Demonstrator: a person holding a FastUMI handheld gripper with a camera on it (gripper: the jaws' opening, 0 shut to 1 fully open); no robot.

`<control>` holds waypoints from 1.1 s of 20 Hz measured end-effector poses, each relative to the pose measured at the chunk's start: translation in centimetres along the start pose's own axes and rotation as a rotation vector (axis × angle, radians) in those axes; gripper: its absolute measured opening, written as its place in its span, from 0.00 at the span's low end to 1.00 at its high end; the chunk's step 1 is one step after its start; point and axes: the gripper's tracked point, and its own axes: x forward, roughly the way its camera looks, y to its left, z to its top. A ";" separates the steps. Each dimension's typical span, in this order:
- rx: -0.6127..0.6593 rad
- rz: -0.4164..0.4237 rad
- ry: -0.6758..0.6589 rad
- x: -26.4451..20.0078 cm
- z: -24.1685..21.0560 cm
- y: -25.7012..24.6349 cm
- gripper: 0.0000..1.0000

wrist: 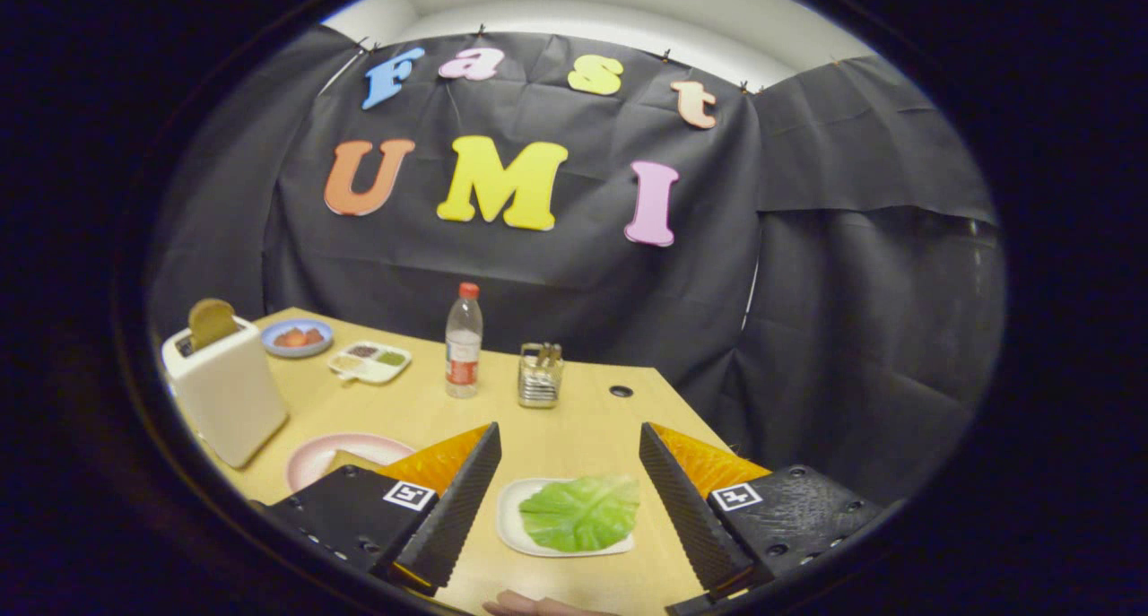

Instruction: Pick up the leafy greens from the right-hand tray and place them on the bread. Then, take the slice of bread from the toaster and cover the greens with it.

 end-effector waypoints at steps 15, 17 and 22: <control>0.054 0.024 0.398 10.8 -12.9 -2.5 0.95; 0.057 0.035 0.407 10.9 -13.1 -2.1 0.89; 0.023 0.016 0.396 11.1 -13.1 -2.0 0.40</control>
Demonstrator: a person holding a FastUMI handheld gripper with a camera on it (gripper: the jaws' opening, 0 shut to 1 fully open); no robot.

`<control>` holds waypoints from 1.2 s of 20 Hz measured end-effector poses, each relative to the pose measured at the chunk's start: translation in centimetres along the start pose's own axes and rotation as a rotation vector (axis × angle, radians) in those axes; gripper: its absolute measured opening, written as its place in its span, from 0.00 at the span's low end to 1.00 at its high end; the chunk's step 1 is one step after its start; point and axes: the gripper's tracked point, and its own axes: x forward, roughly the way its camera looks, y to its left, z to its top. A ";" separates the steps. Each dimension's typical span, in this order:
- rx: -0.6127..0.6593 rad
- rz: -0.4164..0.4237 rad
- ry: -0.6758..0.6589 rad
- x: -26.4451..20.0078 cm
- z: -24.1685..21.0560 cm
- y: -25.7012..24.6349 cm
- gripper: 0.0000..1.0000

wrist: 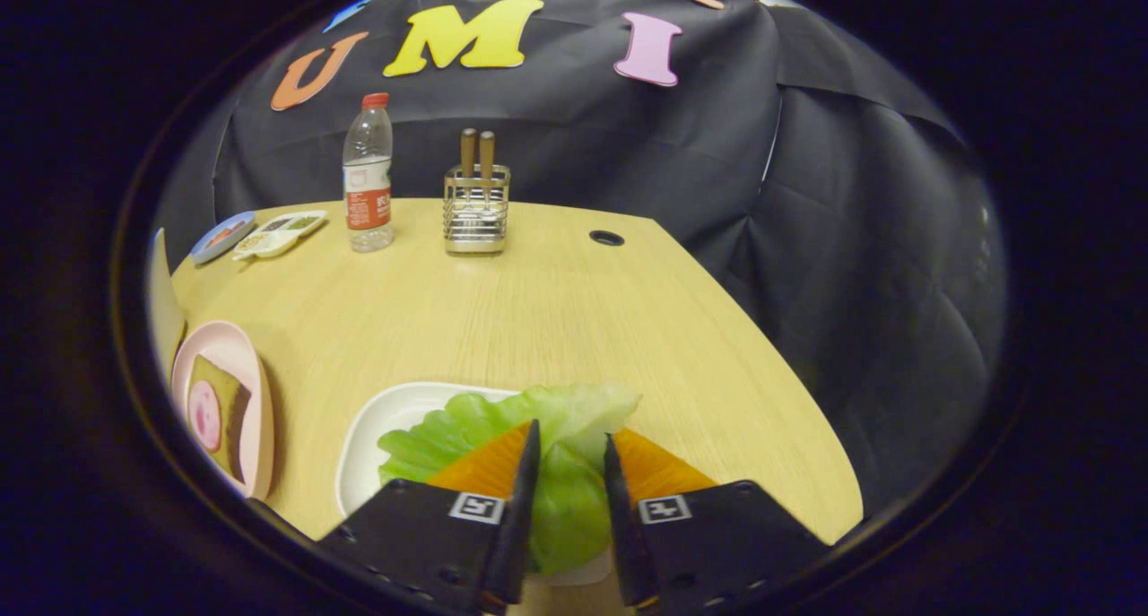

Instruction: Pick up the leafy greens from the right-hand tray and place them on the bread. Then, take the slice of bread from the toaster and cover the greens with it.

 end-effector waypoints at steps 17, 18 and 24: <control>-0.007 0.119 -0.254 -13.0 6.6 4.5 0.01; -0.018 0.129 -0.267 -14.0 6.8 5.4 0.01; -0.093 0.218 -0.332 -18.6 7.0 13.2 0.00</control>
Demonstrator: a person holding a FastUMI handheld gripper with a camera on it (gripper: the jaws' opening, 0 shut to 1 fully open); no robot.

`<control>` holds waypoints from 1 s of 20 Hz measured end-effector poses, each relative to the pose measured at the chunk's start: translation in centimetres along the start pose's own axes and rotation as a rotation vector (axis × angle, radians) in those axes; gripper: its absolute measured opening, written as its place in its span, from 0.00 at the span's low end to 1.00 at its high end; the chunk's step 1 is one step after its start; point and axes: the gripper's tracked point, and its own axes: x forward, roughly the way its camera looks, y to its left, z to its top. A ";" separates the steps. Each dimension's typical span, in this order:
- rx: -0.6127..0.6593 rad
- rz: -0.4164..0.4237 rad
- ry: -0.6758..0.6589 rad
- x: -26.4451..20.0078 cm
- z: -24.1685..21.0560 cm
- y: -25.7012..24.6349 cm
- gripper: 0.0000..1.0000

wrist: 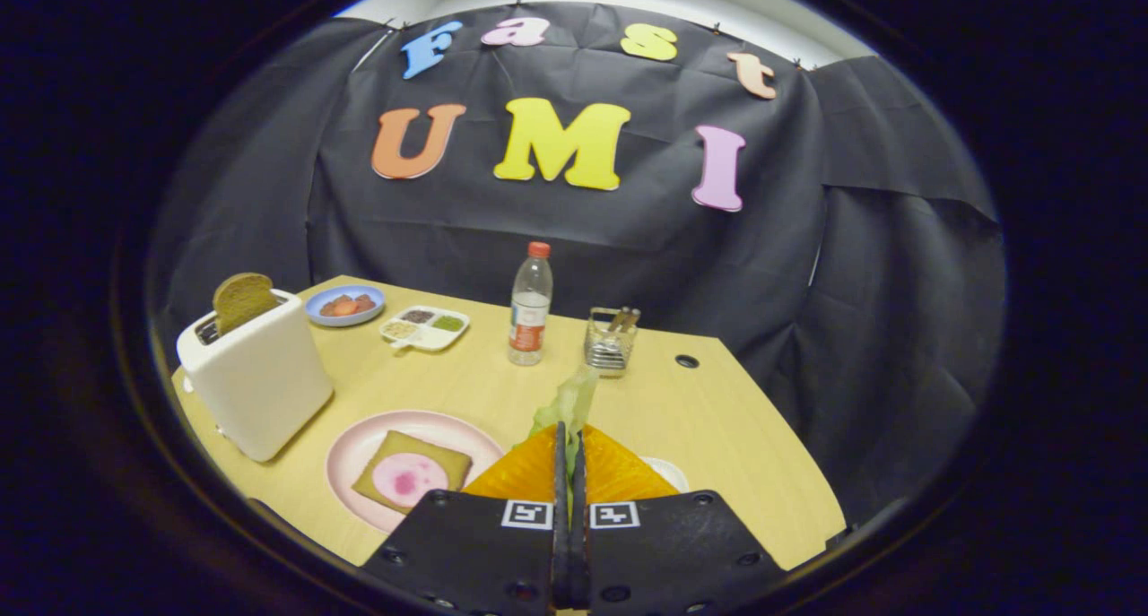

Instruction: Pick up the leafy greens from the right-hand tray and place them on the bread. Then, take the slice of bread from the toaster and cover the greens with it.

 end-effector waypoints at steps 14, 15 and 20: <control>0.089 0.251 0.060 1.9 -2.3 17.3 0.01; 0.093 0.247 0.071 2.6 -2.7 17.2 0.01; 0.075 0.160 0.133 6.3 -5.5 14.1 0.00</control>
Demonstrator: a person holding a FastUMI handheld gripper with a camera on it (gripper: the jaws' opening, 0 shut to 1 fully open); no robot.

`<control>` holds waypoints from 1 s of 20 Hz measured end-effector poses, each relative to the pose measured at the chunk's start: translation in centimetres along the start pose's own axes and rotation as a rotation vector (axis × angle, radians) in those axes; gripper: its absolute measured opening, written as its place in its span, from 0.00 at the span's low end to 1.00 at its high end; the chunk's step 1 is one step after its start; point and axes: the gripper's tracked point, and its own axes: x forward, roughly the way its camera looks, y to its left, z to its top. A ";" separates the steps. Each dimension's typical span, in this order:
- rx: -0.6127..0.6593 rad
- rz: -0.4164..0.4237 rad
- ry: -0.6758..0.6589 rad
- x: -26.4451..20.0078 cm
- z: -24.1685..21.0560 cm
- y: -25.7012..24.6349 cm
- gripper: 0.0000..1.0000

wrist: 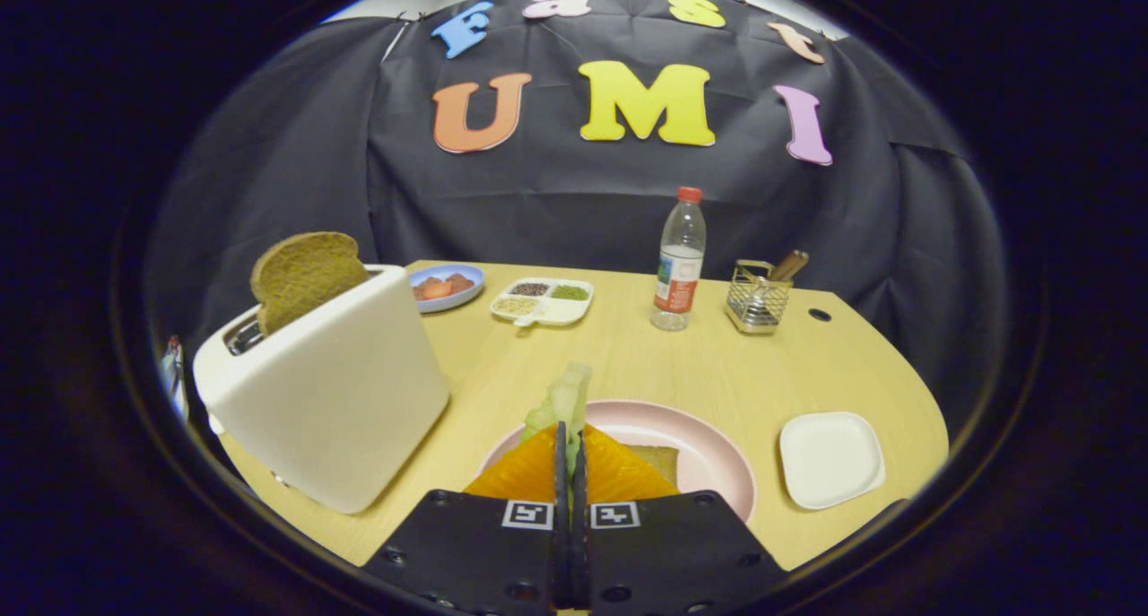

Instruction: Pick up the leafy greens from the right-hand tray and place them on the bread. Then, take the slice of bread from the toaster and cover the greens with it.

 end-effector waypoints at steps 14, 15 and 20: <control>-0.092 -0.121 0.015 -0.4 -0.1 -5.1 0.80; -0.107 -0.128 -0.007 -1.2 0.7 -5.0 0.89; -0.080 -0.134 -0.081 -6.3 4.8 -3.4 0.96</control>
